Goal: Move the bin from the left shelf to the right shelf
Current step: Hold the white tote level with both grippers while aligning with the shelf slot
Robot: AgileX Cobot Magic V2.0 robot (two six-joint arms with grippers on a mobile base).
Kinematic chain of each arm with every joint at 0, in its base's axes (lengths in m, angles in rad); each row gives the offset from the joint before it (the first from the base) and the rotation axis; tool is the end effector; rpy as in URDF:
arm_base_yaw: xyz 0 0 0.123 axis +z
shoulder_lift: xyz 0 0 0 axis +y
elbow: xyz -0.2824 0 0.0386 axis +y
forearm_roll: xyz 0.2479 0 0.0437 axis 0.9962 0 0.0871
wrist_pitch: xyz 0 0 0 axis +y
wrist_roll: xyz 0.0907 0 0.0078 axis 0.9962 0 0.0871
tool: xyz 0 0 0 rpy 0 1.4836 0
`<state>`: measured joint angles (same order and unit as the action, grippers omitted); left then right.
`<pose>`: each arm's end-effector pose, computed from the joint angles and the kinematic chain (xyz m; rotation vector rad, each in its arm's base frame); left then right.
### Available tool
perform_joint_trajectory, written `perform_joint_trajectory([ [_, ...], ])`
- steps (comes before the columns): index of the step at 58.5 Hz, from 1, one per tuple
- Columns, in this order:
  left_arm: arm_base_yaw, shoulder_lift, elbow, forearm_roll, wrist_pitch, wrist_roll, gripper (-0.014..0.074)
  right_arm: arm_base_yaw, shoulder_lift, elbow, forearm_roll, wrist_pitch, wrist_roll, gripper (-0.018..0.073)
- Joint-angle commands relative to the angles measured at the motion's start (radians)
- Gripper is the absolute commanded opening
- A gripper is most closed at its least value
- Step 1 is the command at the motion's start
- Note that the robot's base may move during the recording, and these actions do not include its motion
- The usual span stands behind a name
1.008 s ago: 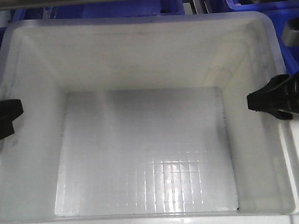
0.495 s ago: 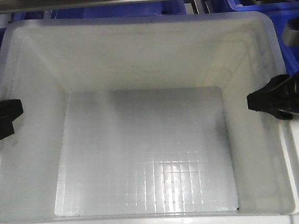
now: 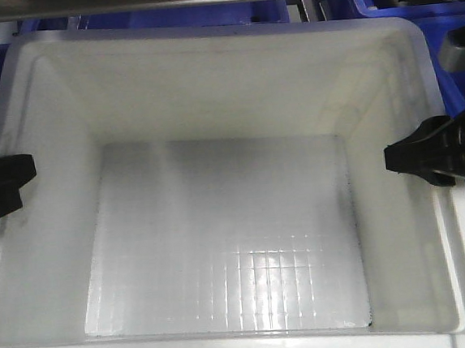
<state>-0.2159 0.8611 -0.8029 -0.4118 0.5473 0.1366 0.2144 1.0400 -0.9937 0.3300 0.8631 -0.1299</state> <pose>0.1661 -0.0559 0.3503 0.1276 2.0710 -0.4847 0.1923 0.0648 0.3552 -0.2697 2.3626 0.4403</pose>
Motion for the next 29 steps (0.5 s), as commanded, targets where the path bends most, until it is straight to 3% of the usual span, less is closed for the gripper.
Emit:
perform_joint_trajectory([
  [1,-0.014,-0.013,-0.047,-0.065,-0.106,0.016,-0.0006,0.005,-0.025,-0.043,0.095,-0.106,-0.038,-0.0004],
  [29,-0.014,-0.013,-0.047,-0.065,-0.106,0.016,-0.0006,0.005,-0.025,-0.043,0.097,-0.111,-0.038,-0.0004],
])
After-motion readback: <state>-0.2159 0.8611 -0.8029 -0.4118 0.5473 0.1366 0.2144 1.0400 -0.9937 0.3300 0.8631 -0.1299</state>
